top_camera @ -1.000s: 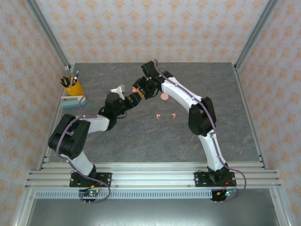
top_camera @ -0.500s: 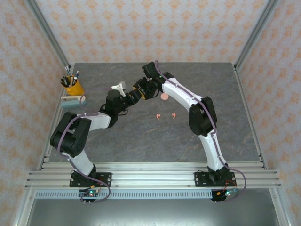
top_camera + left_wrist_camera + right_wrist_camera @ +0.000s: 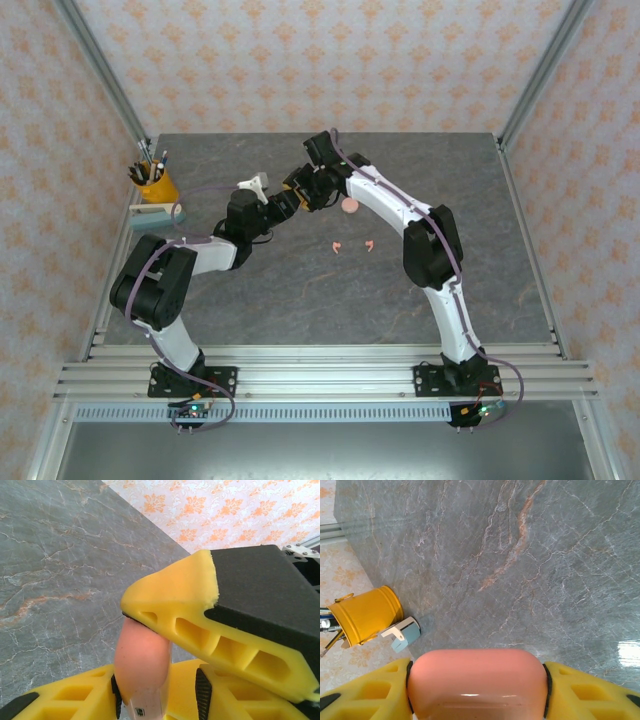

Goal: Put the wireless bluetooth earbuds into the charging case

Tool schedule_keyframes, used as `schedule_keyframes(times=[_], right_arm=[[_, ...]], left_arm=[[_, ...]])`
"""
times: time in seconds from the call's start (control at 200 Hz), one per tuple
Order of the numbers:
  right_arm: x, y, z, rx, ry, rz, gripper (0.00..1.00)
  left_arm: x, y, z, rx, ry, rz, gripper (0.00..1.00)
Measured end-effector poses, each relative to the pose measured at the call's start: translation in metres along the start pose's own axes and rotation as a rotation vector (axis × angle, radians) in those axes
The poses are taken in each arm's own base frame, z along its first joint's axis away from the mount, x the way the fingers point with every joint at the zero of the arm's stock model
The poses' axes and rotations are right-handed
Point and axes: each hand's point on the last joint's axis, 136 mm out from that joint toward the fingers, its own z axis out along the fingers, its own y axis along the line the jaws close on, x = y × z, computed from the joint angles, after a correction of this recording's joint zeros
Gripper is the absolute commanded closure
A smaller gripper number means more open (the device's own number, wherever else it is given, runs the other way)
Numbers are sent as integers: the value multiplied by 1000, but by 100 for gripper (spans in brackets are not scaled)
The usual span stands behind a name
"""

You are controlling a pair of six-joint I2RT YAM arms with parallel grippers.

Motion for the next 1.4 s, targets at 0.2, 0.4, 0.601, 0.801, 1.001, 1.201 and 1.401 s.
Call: schedule_keyframes(times=[0.2,0.4,0.601,0.801,1.001,1.201,1.401], right_arm=[[1,1,1,-8,6,9,46],[1,1,0,-11,8,9,46],[0,3,-2,-19,3,12,41],[-7,2,-7,-41,-9,26,25],[-39,-13,-58,-93,-97,22,24],[-58,-40,-124,-159,-214,-166,25],[-19,-40,-143,-242,-152,-465,27]], left_arm=[[0,1,3,1,-1,0,58],[0,4,5,-2,-1,-1,69],[-1,4,5,-2,-3,-1,79],[-2,2,2,-3,1,0,91],[-14,-9,-3,39,44,10,100],[-26,-25,-8,123,135,41,100],[-25,-65,-16,242,251,106,100]])
